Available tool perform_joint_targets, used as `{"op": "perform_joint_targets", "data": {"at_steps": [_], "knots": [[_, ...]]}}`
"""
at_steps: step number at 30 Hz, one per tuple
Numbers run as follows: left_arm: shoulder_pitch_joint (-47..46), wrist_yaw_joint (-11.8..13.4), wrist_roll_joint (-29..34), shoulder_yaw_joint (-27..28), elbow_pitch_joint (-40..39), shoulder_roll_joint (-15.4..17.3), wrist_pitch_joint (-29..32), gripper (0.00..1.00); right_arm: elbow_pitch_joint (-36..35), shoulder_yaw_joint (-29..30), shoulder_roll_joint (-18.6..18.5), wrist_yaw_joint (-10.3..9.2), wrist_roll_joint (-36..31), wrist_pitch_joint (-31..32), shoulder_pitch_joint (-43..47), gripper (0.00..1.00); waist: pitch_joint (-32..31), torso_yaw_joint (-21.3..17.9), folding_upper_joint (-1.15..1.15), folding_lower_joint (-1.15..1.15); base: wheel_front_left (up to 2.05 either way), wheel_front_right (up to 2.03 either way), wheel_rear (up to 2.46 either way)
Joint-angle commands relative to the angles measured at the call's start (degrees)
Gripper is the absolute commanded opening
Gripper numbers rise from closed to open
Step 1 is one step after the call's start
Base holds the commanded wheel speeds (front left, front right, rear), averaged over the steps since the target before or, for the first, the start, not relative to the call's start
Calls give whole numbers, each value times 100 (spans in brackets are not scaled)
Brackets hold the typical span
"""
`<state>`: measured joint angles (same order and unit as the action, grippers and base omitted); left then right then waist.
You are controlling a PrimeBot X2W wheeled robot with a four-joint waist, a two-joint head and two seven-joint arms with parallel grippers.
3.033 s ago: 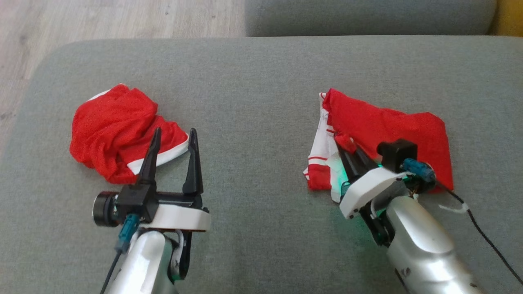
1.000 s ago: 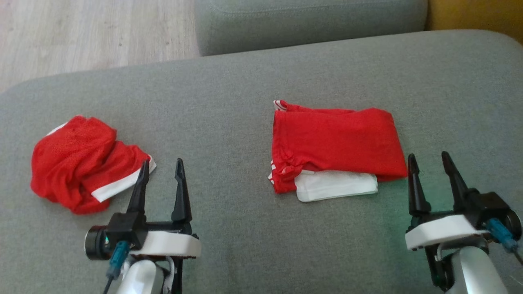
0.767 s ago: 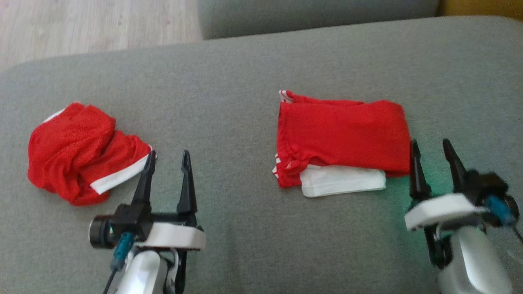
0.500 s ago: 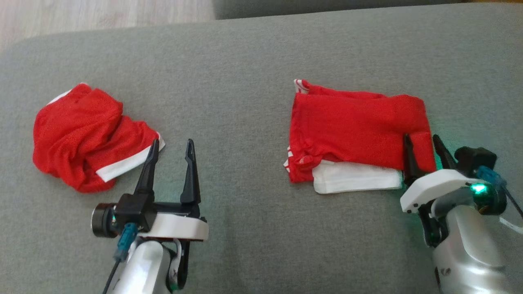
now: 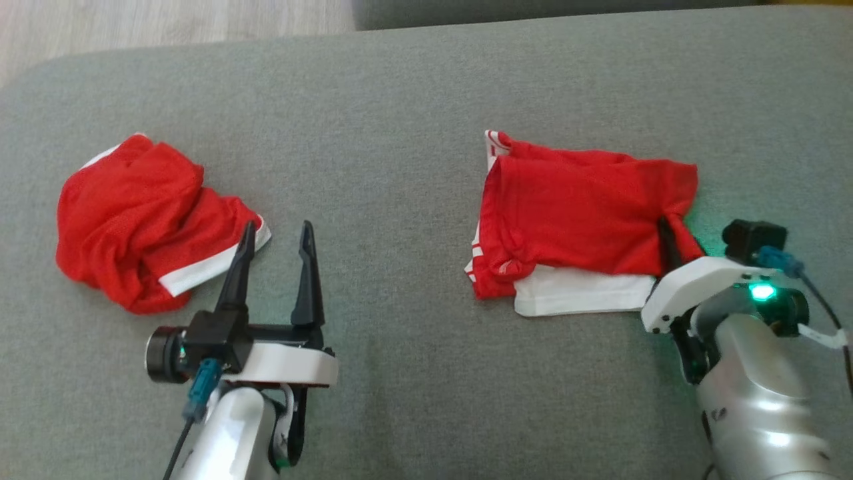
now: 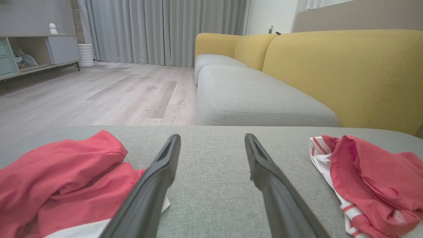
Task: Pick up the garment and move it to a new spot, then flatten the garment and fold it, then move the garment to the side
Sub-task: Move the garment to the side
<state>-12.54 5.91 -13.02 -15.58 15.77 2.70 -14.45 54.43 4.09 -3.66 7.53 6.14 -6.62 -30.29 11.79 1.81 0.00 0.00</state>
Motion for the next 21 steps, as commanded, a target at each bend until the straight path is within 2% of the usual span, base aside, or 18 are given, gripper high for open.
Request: {"op": "perform_joint_targets", "data": {"at_steps": [1, 5, 9, 17, 18, 21], "knots": [[-156, 20, 56, 209, -160, 18, -55, 100, 35, -182, -36, -4, -70, -20, 20, 0, -37, -35, 0, 0, 0, 0, 0], [-125, 14, 59, 250, -173, 18, -55, 100, -39, -437, -433, -4, -350, -247, -58, 0, -123, -110, 0, 0, 0, 0, 0], [-109, 18, 63, 290, -209, 18, -55, 100, -194, -683, -1031, -4, -592, -279, -82, 0, -137, -174, 0, 0, 0, 0, 0], [-266, 0, 93, 291, -331, 18, -55, 100, -262, -748, -2719, -4, -669, -114, -132, 0, 254, -141, 0, 0, 0, 0, 0], [-330, -1, 103, 280, -358, 18, -55, 100, -226, -641, -3076, -4, -746, -116, -174, 0, 388, -112, 0, 0, 0, 0, 0], [-424, 7, 104, 269, -388, 18, -55, 100, -122, -386, -3471, -4, -832, -132, -243, 0, 572, -62, 0, 0, 0, 0, 0]]}}
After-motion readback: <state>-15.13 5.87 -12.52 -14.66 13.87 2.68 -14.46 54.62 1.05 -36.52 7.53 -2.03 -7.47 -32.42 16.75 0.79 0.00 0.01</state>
